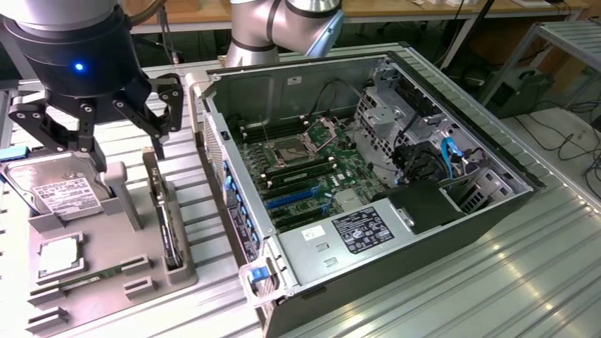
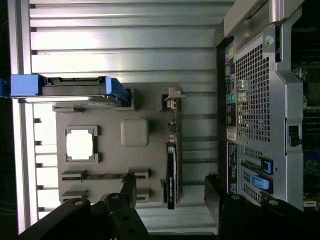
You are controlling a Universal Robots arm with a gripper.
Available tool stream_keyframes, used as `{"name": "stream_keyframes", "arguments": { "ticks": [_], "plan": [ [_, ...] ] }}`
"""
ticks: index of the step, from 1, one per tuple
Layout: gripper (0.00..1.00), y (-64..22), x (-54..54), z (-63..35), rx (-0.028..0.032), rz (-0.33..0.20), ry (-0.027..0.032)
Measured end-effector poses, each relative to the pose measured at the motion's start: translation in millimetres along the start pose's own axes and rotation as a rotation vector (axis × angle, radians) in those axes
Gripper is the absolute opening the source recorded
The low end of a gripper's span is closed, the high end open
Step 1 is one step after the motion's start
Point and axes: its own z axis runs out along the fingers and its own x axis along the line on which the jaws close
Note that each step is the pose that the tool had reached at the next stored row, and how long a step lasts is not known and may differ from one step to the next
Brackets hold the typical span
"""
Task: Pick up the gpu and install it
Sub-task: 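Pick up the gpu and move the gpu toward the slot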
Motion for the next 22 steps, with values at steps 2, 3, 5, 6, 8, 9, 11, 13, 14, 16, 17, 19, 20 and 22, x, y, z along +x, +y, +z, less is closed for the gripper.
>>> {"name": "stream_keyframes", "arguments": {
  "ticks": [2, 3, 5, 6, 8, 9, 11, 13, 14, 16, 17, 19, 20, 22],
  "plan": [
    [0.66, -0.1, 0.0, 1.5, 0.0, 0.0, 0.0],
    [0.66, -0.1, 0.1, 2.2, 0.0001, 0.0, 0.0],
    [0.66, -0.2, 0.1, 3.4, 0.0, 0.0, 0.0],
    [0.66, -0.2, 0.1, 4.1, 0.0, 0.0, -0.0001],
    [0.66, -0.3, 0.2, 5.7, -0.0001, 0.0, 0.0],
    [0.66, -0.3, 0.2, 6.5, -0.0003, 0.0, -0.0001],
    [0.66, -0.4, 0.3, 8.4, -0.0004, 0.0, 0.0],
    [0.66, -0.5, 0.3, 10.0, -0.0004, 0.0, 0.0],
    [0.66, -0.5, 0.3, 10.9, -0.0005, 0.0, 0.0],
    [0.66, -0.6, 0.4, 12.5, -0.0006, 0.0, 0.0],
    [0.66, -0.6, 0.4, 13.8, -0.0007, 0.0, 0.0],
    [0.66, -0.7, 0.5, 15.9, -0.0007, 0.0, 0.0],
    [0.66, -0.8, 0.5, 16.7, -0.0008, 0.0, 0.0001],
    [0.66, -0.9, 0.6, 18.9, -0.001, 0.0, 0.0]
  ]
}}
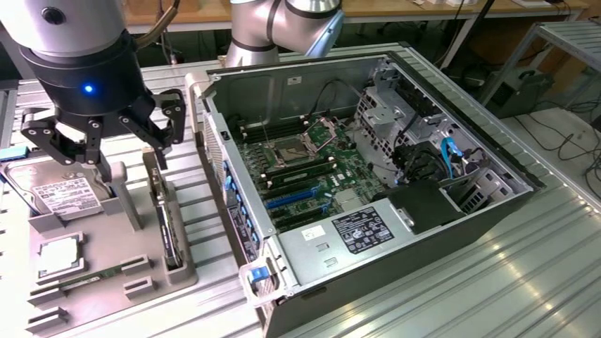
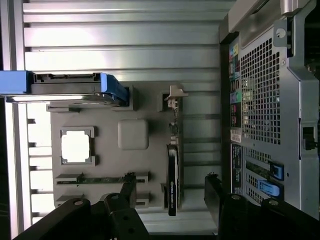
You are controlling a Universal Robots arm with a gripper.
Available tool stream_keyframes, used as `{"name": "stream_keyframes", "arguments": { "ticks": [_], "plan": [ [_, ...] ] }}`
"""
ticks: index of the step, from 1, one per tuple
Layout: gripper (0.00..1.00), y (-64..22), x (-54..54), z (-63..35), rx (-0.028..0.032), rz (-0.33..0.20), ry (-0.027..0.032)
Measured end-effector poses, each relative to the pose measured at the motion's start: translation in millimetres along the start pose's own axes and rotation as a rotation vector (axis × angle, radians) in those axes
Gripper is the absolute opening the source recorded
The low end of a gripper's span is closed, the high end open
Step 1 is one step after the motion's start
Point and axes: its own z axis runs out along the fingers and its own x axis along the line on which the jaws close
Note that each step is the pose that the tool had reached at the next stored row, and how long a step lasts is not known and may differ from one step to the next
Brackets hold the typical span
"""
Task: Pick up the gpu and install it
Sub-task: 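Pick up the gpu and move the gpu toward the slot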
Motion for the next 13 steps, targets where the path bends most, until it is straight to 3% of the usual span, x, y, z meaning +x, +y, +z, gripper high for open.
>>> {"name": "stream_keyframes", "arguments": {
  "ticks": [13],
  "plan": [
    [0.66, -0.8, 0.5, 17.0, -0.0026, 0.0, 0.0]
  ]
}}
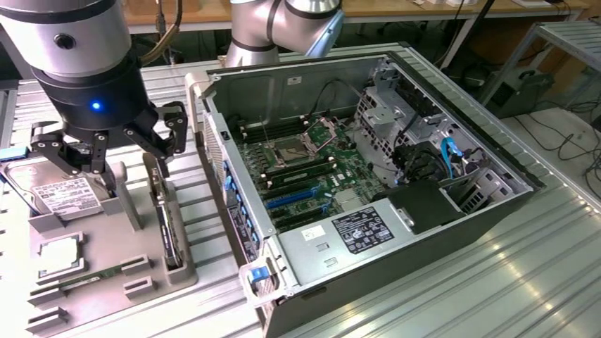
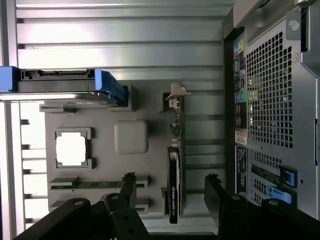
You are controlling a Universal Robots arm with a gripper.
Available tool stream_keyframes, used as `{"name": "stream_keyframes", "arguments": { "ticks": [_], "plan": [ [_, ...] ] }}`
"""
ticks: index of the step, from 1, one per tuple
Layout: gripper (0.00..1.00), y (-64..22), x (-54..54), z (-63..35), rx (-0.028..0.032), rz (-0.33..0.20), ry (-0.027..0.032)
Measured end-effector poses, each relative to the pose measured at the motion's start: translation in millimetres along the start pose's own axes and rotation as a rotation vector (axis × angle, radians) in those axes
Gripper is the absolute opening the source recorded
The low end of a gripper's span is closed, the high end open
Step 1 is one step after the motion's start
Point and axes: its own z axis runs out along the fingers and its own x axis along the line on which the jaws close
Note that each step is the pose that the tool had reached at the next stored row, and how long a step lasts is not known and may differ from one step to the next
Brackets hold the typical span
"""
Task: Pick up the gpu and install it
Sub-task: 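Pick up the gpu and move the gpu toward the slot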
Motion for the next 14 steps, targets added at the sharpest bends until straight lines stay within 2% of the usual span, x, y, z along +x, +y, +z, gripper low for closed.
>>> {"name": "stream_keyframes", "arguments": {
  "ticks": [14],
  "plan": [
    [0.66, -1.0, 0.6, 19.8, -0.0026, 0.0, 0.0001]
  ]
}}
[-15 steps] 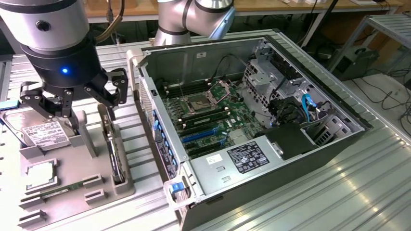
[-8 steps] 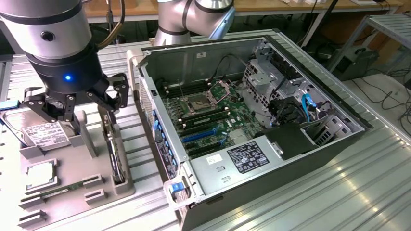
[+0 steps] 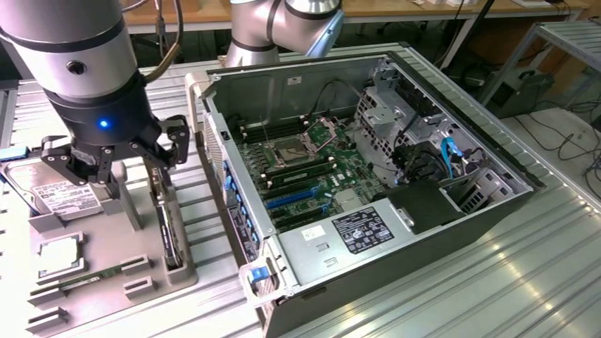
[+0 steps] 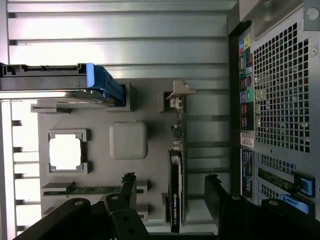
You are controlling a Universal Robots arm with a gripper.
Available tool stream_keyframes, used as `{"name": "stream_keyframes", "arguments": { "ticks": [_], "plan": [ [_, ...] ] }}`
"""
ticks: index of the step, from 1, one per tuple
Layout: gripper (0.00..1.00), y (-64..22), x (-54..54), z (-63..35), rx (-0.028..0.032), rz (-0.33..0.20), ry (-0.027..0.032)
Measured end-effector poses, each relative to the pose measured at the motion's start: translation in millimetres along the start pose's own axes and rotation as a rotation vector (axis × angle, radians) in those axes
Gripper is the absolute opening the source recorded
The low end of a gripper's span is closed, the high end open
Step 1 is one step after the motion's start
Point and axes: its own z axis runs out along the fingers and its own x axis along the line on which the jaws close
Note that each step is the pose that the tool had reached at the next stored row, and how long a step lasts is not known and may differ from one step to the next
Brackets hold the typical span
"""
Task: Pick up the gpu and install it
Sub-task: 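Pick up the gpu and move the gpu toward the slot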
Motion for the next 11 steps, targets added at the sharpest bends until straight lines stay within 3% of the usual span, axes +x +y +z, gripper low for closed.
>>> {"name": "stream_keyframes", "arguments": {
  "ticks": [5, 11],
  "plan": [
    [0.66, -2.4, 0.1, 5.2, -0.0023, 0.0, 0.0002],
    [0.66, -12.2, -0.1, 9.5, -0.004, 0.0, 0.0002]
  ]
}}
